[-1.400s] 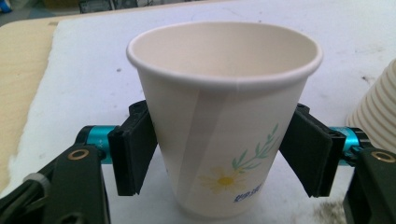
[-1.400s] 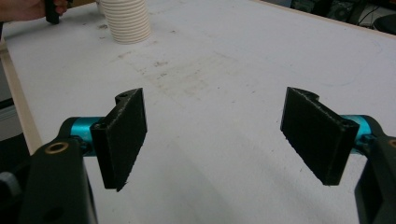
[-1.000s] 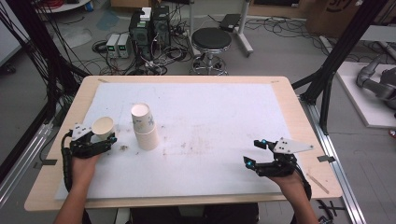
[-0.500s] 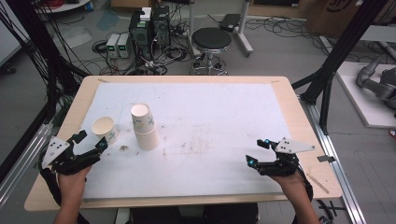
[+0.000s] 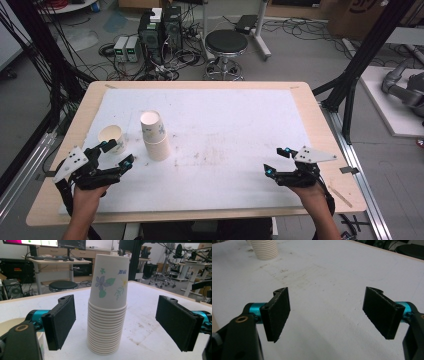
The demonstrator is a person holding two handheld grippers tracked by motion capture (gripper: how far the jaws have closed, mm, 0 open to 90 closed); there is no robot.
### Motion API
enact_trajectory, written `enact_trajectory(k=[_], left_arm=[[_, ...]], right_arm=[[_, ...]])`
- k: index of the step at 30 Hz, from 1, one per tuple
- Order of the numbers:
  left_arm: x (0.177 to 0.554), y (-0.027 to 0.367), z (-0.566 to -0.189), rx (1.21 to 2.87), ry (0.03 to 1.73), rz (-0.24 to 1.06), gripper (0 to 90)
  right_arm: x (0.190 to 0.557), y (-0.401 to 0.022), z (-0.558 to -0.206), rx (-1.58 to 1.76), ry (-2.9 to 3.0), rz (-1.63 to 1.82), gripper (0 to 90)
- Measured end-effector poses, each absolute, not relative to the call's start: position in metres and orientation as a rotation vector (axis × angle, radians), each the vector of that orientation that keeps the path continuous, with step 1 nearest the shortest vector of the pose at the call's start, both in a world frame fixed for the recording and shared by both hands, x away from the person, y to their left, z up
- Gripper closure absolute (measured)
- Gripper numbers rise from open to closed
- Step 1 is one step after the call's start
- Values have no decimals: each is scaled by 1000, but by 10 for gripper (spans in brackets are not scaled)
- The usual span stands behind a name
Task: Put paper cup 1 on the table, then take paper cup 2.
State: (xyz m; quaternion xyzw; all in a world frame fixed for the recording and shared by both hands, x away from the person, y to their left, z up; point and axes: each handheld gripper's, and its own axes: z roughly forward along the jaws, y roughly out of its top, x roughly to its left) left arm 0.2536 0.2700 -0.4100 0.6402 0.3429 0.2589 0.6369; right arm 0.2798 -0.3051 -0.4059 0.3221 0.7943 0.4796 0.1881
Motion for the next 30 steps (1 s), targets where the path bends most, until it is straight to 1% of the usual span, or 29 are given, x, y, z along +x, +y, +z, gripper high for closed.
enact_trajectory(k=[11,17,30], left_arm=[[255,267,-411,1484,780,569,161],[255,267,-409,1469,781,556,160],[253,253,-403,1493,764,542,161]], right_arm=[[277,-306,-406,909,2238,1366,228],[278,-306,-405,907,2228,1374,228],[273,-309,-408,903,2239,1371,228]])
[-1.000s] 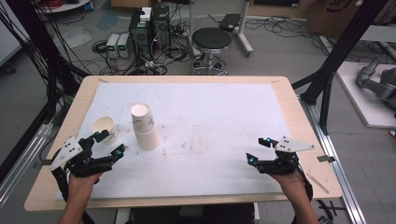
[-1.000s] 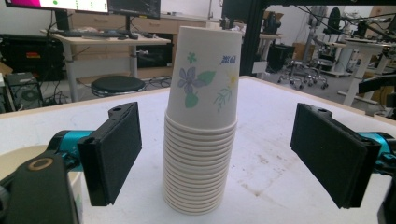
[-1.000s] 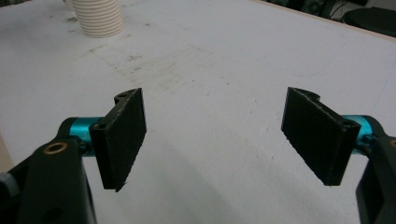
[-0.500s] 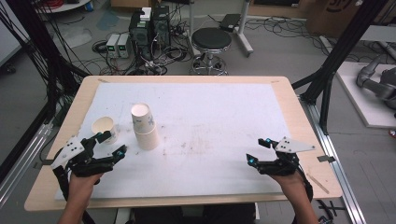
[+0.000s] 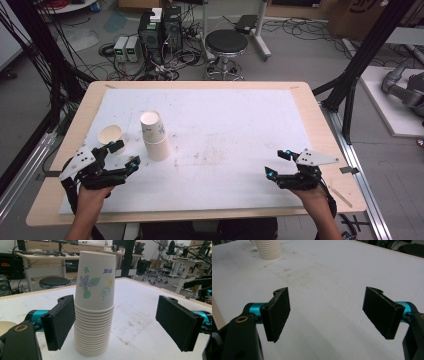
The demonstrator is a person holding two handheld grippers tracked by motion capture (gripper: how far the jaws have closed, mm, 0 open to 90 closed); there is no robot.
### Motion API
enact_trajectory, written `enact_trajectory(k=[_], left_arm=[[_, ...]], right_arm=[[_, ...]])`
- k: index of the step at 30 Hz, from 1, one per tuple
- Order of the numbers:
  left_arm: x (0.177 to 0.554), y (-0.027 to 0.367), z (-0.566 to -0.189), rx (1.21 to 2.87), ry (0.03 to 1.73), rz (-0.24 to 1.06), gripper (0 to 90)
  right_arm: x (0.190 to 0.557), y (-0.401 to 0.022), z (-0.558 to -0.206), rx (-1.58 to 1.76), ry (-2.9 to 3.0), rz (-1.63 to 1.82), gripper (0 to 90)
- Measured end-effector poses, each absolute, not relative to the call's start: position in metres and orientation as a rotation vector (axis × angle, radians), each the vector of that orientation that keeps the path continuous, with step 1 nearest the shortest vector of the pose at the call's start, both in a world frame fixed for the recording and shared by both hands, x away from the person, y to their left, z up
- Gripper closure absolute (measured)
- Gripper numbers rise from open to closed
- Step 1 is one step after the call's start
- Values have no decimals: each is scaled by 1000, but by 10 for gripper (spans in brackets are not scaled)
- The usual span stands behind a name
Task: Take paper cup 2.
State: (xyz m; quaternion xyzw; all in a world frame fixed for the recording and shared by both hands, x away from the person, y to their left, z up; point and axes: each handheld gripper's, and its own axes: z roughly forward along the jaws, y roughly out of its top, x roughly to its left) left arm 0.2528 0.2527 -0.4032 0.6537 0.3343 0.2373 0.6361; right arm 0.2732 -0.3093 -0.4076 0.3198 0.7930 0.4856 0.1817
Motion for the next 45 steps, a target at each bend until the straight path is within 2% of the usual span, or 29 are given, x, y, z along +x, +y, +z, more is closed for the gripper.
enact_trajectory(k=[14,28,45], left_arm=[[257,246,-391,1519,771,537,163],[294,229,-350,1598,805,598,161],[325,207,-341,1686,846,601,162]], right_arm=[[273,-308,-406,891,2237,1386,228],[272,-312,-403,889,2223,1407,228],[271,-312,-403,889,2230,1409,228]])
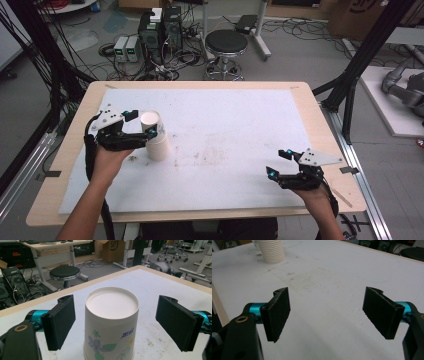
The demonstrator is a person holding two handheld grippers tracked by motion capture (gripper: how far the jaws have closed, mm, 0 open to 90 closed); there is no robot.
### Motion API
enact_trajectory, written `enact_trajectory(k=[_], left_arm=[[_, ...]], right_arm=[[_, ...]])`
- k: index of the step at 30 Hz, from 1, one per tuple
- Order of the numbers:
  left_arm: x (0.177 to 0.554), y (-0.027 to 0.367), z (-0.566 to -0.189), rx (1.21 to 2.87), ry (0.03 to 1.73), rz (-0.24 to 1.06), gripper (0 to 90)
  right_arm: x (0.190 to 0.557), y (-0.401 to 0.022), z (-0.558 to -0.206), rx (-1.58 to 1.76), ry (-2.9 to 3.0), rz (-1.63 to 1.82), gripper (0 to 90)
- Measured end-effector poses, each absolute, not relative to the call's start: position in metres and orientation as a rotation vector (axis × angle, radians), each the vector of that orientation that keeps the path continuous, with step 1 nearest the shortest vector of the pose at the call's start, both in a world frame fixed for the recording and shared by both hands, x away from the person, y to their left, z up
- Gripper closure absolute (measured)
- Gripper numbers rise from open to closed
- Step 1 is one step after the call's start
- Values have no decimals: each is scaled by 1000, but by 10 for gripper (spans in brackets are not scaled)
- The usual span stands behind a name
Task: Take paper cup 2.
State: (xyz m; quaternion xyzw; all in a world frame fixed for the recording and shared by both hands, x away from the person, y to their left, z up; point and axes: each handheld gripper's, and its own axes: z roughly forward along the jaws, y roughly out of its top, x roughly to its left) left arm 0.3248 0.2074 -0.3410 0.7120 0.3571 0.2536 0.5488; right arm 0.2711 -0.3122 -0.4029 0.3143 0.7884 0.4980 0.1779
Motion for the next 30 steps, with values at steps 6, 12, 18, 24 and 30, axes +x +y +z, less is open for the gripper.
enact_trajectory(k=[6,12,18,24,30], left_arm=[[334,201,-344,1721,857,579,166],[341,200,-348,1740,862,560,241],[342,202,-348,1739,839,561,335],[342,202,-346,1745,826,563,339],[342,202,-338,1725,816,563,341]], right_arm=[[271,-312,-403,884,2233,1408,228],[271,-312,-403,891,2231,1409,229],[271,-313,-403,888,2229,1407,228],[271,-313,-402,892,2230,1409,229],[271,-313,-402,885,2229,1408,229]])
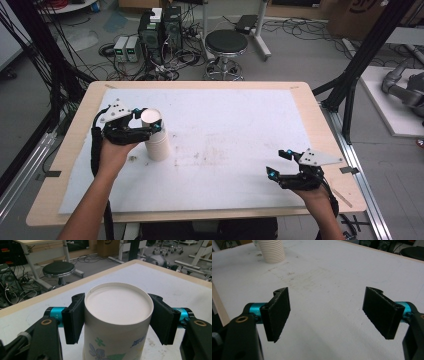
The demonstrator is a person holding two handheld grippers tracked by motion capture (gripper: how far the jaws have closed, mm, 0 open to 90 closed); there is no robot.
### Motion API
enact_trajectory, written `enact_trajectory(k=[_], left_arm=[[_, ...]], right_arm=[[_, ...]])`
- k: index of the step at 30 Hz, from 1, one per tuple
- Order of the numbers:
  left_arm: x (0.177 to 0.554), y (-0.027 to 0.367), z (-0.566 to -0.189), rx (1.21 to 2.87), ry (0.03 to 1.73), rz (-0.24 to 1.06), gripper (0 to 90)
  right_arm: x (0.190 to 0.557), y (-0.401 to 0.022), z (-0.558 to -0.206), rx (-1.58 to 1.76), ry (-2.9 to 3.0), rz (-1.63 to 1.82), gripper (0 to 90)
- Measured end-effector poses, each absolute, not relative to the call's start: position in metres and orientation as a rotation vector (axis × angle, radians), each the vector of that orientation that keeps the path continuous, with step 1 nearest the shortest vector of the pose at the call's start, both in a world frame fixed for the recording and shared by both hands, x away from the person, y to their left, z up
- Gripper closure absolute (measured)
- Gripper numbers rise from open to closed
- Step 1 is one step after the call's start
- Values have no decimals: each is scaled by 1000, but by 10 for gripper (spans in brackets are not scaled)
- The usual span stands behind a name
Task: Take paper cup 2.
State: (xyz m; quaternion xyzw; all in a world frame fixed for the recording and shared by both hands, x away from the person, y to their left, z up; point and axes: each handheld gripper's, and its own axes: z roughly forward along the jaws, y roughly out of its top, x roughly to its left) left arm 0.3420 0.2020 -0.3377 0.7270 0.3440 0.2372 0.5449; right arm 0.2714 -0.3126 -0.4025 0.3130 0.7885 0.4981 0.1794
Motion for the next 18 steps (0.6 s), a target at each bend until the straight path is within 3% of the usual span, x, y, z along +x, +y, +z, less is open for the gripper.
enact_trajectory(k=[18], left_arm=[[327,204,-274,1623,712,654,359]], right_arm=[[270,-313,-400,894,2227,1424,229]])
